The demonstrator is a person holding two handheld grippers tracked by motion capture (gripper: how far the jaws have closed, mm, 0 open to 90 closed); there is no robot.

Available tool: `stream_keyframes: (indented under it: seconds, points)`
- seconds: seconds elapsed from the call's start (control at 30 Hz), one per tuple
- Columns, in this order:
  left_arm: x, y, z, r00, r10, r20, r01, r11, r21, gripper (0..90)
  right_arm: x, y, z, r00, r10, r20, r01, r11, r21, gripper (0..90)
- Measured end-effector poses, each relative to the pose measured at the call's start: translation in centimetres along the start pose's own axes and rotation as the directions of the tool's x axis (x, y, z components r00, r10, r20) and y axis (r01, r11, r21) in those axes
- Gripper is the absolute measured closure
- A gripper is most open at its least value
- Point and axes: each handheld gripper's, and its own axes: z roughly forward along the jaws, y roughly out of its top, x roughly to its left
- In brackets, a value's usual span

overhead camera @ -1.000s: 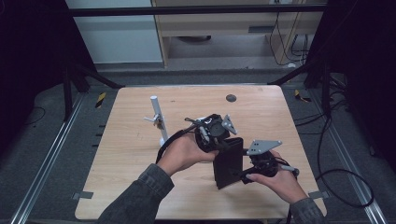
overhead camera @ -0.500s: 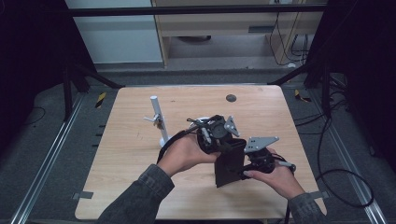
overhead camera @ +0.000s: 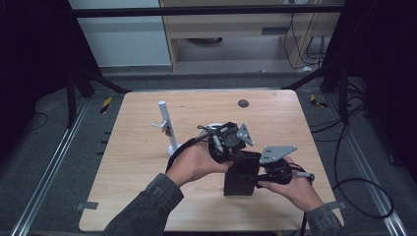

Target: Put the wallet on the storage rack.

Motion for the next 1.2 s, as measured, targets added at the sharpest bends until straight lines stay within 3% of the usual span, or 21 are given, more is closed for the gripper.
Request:
stream_keyframes:
  seconds: [0.23, 0.33, 0.47, 0.53, 0.67, 0.73, 1.0, 1.03, 1.1, 1.2]
  points:
    - [-0.1, -0.4, 0.0, 0.9999, -0.003, 0.012, 0.003, 0.9999, -0.013, 87.4, 0.2, -0.1, -0.6, 0.9998, -0.014, 0.012, 0.014, 1.0, 0.004, 70.0]
    - [-0.2, -0.6, 0.0, 0.9999, -0.005, 0.016, 0.005, 0.9998, -0.02, 86.0, 0.5, -0.2, -0.8, 0.9993, -0.028, 0.023, 0.028, 0.999, 0.016, 71.2]
    - [-0.2, -1.1, -0.5, 0.9996, -0.029, 0.007, 0.029, 0.9968, -0.075, 80.9, 0.7, -0.1, -1.0, 0.9985, -0.037, 0.04, 0.036, 0.999, 0.023, 71.6]
    - [-0.2, -1.5, -1.0, 0.9978, -0.063, -0.018, 0.061, 0.99, -0.127, 69.5, 0.8, 0.0, -1.1, 0.9975, -0.048, 0.052, 0.046, 0.998, 0.036, 71.6]
    - [-0.4, -2.4, -1.7, 0.9947, -0.088, -0.053, 0.079, 0.9839, -0.16, 54.6, 0.5, -0.1, -1.6, 0.9957, -0.04, 0.083, 0.036, 0.998, 0.047, 71.6]
    - [-0.6, -3.3, -1.9, 0.9909, -0.119, -0.063, 0.106, 0.9785, -0.177, 51.6, 0.4, -0.2, -1.9, 0.9947, -0.033, 0.097, 0.029, 0.999, 0.046, 71.6]
    - [-1.1, -5.2, -2.9, 0.9783, -0.179, -0.105, 0.152, 0.9633, -0.221, 25.6, 0.3, 0.0, -3.1, 0.9894, -0.009, 0.145, 0.003, 0.999, 0.037, 71.5]
    - [-1.3, -5.7, -3.0, 0.9733, -0.195, -0.121, 0.166, 0.9613, -0.22, 22.5, 0.2, 0.1, -3.5, 0.9868, -0.001, 0.162, -0.004, 1.0, 0.029, 71.5]
    - [-1.5, -6.2, -3.1, 0.9693, -0.202, -0.14, 0.169, 0.9614, -0.217, 18.3, 0.2, 0.2, -3.9, 0.9845, 0.002, 0.175, -0.007, 1.0, 0.026, 71.5]
    - [-1.6, -7.3, -3.2, 0.961, -0.235, -0.145, 0.196, 0.9505, -0.241, 14.7, 0.3, 0.5, -4.5, 0.9794, 0.004, 0.202, -0.008, 1.0, 0.02, 71.5]
